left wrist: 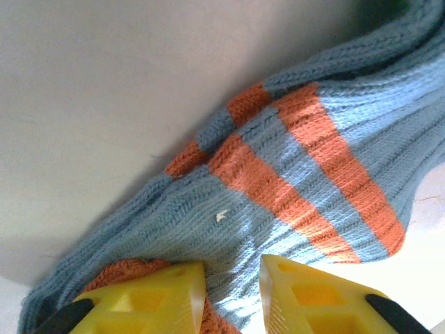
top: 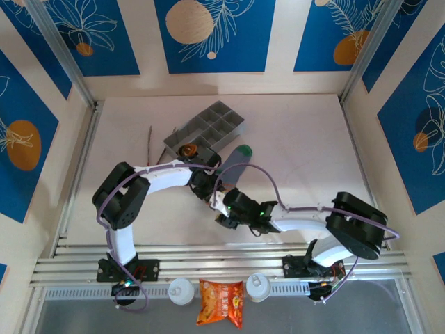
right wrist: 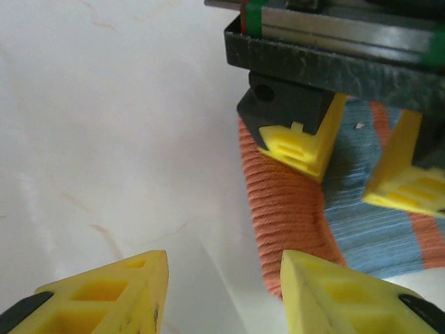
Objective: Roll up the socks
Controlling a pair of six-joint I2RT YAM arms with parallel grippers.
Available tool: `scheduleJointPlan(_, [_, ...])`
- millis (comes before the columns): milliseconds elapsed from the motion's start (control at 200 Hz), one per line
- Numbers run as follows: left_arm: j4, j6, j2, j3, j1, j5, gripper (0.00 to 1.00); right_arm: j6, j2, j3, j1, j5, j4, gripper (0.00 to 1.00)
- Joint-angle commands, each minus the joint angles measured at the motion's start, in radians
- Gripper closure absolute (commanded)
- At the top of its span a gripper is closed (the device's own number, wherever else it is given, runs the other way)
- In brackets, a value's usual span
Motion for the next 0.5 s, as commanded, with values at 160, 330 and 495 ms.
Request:
scheduleJointPlan(160, [-0.122,0.057,0.073,-0.020,0.025,-0.071,0.70,-0.098,0.197,0.140,0.065,0.325,-0.017,0.54])
scheduleJointPlan(330, [-0.126,0.063,0.067,-0.026,0.032,-0.071,0.70,-0.068,0.269,0.204,0.065,0.400,-0.076,0.55])
scheduleJointPlan(495, [-0.125,0.066,0.058,-0.036,0.037,-0.068,0.70,0.015,0.368,0.291,0.035,0.393,-0.197,0.63])
